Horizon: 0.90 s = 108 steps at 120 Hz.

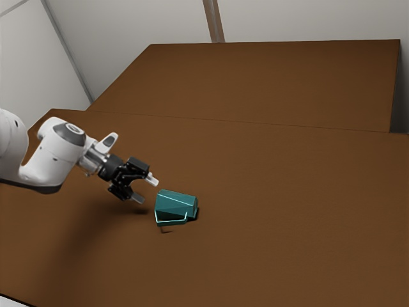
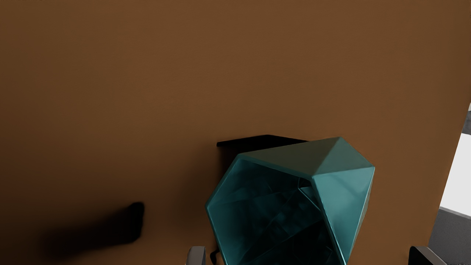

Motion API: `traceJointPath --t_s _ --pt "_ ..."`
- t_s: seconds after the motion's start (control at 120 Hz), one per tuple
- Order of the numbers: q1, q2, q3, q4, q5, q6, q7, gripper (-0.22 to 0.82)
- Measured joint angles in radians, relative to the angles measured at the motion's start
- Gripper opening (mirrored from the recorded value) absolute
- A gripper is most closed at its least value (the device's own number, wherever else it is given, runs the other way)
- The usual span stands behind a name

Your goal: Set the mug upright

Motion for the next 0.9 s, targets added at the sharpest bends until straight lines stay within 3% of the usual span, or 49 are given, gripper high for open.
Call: traceJointPath --t_s 0.733,0.8,0.9 --pt "-0.097 0.021 -0.001 0.001 -0.093 -0.007 0.118 0.6" --pt "-0.109 0.022 -0.001 0.003 -0.104 -0.005 0.123 0.57" --pt "-0.118 0.022 -0.001 0.003 -0.115 -0.001 0.129 0.44"
